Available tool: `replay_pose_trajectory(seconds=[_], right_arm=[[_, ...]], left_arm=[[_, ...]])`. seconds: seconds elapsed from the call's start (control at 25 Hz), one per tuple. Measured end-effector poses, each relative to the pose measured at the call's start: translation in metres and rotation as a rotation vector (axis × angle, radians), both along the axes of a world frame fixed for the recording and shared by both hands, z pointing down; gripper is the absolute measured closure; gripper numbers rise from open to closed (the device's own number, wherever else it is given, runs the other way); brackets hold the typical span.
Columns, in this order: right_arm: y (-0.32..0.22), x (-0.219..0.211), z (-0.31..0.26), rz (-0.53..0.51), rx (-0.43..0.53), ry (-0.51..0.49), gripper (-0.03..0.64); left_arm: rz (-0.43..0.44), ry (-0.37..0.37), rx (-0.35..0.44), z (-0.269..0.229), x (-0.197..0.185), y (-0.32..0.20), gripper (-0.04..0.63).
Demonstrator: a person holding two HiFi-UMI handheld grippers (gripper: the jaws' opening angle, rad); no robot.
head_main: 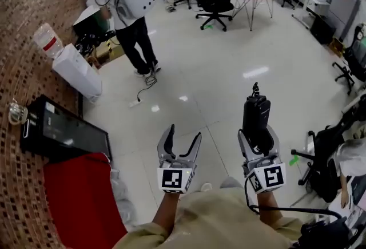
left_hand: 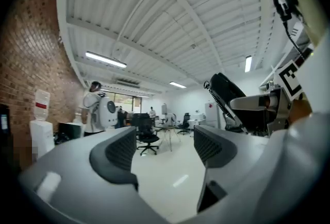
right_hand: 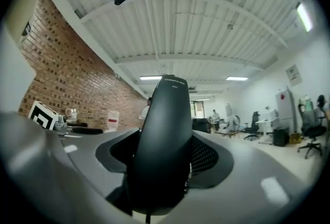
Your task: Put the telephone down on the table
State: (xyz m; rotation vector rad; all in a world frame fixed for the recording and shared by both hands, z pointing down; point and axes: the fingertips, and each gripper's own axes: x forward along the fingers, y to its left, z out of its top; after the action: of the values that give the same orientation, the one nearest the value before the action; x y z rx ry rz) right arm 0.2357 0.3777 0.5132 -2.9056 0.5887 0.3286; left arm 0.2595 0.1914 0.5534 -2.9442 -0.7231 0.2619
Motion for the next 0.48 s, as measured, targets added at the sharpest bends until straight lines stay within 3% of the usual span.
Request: replay_pose_trajectory(seconds=[0.12, 0.24, 0.28, 0.36, 0.48], right_arm=[[-0.069, 0.045, 0.019, -0.22, 0.014, -0.005, 0.328], [-0.097, 0.072, 0.031, -0.399, 0.045, -0.016, 0.328], [-0.116, 0.082, 0.03, -0.466, 0.043, -0.013, 0.328], [-0.186, 0.1, 0.017, -0.621, 0.026, -0.002, 0.328], [-0.331, 0.116, -0.031, -0.872, -0.033, -0.002, 0.328]], left_arm=[[-0.209, -0.02, -0.002, 0.012, 0.008, -0.065, 0.259], [-0.392, -0.19, 0.003, 0.027, 0.002, -0.082, 0.259], [-0.455, -0.207, -0.012, 0.028, 0.002, -0.097, 0.259], [-0.6, -0.198, -0.056, 0.019, -0.002, -0.154, 0.259], [-0.845, -0.181, -0.142, -0.02, -0.023, -0.273, 0.259]])
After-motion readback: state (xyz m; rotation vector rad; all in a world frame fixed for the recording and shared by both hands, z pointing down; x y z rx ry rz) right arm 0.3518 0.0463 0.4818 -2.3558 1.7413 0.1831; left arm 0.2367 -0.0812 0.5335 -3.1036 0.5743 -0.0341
